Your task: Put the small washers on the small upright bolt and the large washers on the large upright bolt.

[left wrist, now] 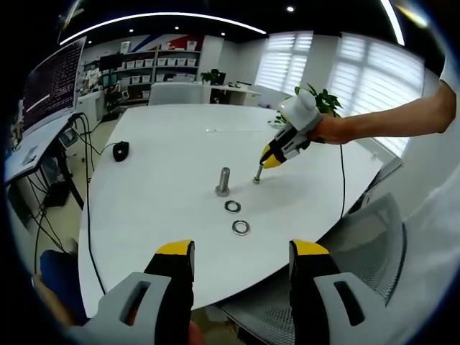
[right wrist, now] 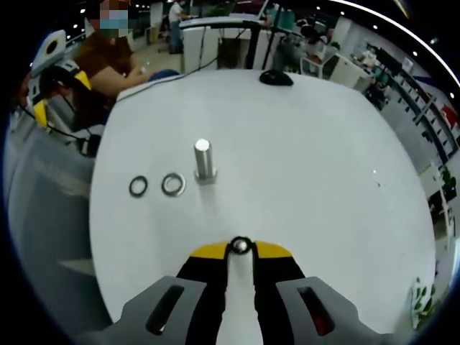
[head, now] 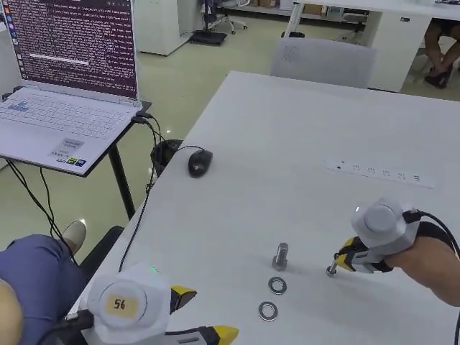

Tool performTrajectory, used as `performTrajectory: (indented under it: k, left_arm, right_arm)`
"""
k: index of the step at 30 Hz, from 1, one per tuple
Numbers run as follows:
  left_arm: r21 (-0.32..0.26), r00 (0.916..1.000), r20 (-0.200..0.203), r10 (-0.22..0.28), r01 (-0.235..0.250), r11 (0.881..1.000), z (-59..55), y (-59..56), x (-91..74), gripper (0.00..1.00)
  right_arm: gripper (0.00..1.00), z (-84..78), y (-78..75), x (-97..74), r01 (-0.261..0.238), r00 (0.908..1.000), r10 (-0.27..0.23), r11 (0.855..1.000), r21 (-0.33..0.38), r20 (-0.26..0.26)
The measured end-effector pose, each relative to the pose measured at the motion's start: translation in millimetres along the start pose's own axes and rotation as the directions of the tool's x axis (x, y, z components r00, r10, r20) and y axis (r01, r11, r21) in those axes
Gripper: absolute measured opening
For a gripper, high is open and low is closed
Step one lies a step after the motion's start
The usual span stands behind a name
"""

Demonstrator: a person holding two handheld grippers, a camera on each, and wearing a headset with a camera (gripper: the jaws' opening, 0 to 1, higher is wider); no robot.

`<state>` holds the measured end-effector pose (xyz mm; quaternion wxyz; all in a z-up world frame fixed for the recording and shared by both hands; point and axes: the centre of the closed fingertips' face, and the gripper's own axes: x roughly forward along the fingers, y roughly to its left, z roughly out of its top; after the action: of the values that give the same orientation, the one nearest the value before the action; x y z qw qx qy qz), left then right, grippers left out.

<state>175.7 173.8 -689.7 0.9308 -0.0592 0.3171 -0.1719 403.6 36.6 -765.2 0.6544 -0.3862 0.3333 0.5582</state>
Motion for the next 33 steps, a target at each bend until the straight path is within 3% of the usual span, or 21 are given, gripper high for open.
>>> performTrajectory:
  k: [15,23,30,33]
  left_arm:
    - [0.0,1.0,-0.004,-0.001,0.001,1.0,-0.9,0.4,1.0,0.52]
    - [-0.01,0.9999,-0.007,0.008,-0.009,1.0,-5.5,3.1,-2.1,0.52]
    - [-0.021,0.9997,-0.007,0.025,-0.025,0.999,-8.4,8.8,-7.1,0.52]
    - [-0.023,0.9996,-0.007,0.026,-0.026,0.999,-9.2,9.2,-8.1,0.52]
  right_arm:
    - [0.14,-10.7,3.6,15.8,-0.017,0.9982,0.018,1.0,0.012,-0.056]
    - [0.13,-27.6,8.3,31.6,-0.022,0.9954,0.027,0.998,0.054,-0.092]
    - [0.17,-27.7,7.4,38.6,0.002,0.9982,0.006,0.991,0.134,-0.059]
    - [0.21,-22.9,6.5,42.3,0.003,0.9998,0.001,0.982,0.187,-0.021]
